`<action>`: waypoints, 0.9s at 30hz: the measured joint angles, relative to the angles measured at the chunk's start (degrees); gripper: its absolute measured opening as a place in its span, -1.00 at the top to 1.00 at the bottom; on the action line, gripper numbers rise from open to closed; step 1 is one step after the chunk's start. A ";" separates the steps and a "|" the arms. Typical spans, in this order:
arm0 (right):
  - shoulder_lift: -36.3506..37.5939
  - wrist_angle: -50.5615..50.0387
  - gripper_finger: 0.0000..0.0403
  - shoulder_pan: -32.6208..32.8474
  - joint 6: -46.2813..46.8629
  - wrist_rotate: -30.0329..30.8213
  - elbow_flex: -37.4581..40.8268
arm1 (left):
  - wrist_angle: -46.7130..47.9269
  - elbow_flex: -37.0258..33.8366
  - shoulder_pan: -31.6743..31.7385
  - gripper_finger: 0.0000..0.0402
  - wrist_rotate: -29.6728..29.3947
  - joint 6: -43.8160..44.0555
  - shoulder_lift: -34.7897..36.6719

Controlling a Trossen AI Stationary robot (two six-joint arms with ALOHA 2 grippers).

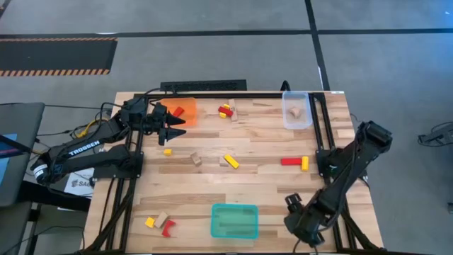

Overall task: Sort & place blocks by color
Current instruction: Put the yellow block into the blue bin

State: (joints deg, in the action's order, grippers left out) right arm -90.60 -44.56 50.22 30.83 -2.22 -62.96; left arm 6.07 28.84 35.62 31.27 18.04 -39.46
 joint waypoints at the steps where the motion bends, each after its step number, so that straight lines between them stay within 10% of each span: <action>1: -0.47 0.05 -0.47 0.40 0.02 0.09 0.30 | -0.01 0.00 0.01 -0.47 0.00 0.00 0.00; 27: -17.81 6.50 0.00 5.53 4.89 6.50 0.11 | -0.20 0.01 0.02 -0.47 -3.19 2.14 -0.02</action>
State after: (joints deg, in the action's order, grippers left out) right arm -108.41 -38.05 55.74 35.73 4.28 -62.85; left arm 5.87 28.85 35.64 28.08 20.18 -39.48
